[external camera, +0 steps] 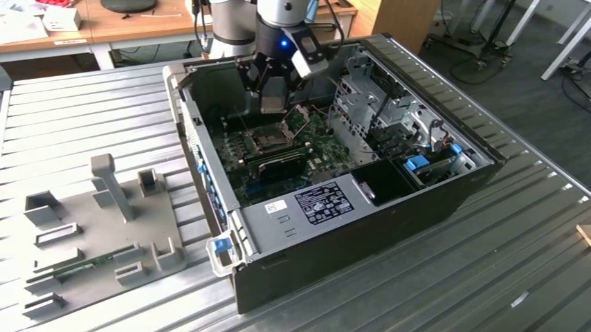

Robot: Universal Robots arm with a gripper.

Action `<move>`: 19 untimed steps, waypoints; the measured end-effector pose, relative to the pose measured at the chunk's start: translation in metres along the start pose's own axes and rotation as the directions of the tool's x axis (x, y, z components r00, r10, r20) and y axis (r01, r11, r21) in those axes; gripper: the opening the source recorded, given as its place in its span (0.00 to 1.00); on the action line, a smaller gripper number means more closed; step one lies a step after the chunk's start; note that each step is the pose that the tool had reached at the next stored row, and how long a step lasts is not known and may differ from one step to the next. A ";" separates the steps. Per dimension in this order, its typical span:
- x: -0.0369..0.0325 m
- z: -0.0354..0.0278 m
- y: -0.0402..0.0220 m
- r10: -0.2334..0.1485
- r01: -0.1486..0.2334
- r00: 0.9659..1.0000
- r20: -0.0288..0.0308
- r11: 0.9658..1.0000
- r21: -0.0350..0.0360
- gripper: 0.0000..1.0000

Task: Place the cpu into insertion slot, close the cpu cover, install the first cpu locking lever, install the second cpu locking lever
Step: 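Place the cpu into insertion slot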

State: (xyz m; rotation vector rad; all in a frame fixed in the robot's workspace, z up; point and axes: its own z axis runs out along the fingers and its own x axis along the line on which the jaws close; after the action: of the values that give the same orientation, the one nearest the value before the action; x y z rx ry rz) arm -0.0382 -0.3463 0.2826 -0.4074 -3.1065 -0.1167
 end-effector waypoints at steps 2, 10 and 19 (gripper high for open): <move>0.0000 0.0004 0.0000 0.037 -0.037 0.999 0.003 0.999 -0.001 0.54; 0.0000 0.0014 -0.0001 0.181 -0.181 0.983 0.013 0.984 -0.004 0.54; 0.0001 0.0017 0.0003 0.247 -0.247 0.969 0.018 0.969 -0.006 0.54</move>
State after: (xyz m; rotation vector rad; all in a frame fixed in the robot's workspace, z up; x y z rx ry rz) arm -0.0382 -0.3459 0.2809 -0.7946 -3.0403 -0.1174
